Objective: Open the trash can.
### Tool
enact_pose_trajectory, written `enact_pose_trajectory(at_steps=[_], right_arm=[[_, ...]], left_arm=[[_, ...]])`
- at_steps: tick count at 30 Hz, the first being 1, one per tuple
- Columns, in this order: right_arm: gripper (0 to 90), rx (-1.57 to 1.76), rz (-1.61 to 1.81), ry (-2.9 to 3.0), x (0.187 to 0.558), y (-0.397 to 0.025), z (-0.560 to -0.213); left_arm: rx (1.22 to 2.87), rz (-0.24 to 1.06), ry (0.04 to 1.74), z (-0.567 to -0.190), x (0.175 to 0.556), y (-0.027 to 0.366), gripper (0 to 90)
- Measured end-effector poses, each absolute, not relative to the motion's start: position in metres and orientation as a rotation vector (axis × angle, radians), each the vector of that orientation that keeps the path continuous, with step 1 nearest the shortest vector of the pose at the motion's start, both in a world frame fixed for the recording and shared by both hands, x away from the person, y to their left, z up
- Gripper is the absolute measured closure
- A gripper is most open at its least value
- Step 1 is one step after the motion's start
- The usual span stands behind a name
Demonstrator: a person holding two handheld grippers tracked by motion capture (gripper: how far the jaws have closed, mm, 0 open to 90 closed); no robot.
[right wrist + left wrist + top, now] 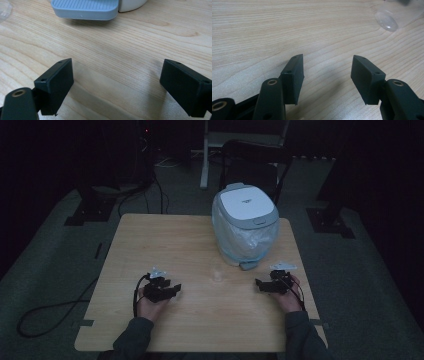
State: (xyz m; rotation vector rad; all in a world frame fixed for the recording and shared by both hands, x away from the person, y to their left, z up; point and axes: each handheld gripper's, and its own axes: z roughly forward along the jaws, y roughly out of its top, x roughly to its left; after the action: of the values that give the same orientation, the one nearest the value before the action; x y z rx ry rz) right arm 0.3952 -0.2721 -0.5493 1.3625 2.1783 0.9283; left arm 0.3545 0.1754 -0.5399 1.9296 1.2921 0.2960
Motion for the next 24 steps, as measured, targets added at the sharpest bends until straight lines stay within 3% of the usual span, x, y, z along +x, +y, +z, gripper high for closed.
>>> enact_pose_trajectory(at_steps=[9, 15, 24], right_arm=[[13.3, 1.412, 0.913, 2.128, 0.394, -0.266, -0.549], [49.1, 1.376, 0.926, 2.163, 0.393, -0.266, -0.543], [66.5, 1.327, 0.963, 2.212, 0.393, -0.268, -0.527]], left_arm=[[1.931, 0.301, 1.287, -0.540, 0.354, 0.175, 44.1], [1.928, 0.298, 1.285, -0.540, 0.354, 0.174, 44.1], [1.932, 0.304, 1.281, -0.541, 0.354, 0.173, 43.8]])
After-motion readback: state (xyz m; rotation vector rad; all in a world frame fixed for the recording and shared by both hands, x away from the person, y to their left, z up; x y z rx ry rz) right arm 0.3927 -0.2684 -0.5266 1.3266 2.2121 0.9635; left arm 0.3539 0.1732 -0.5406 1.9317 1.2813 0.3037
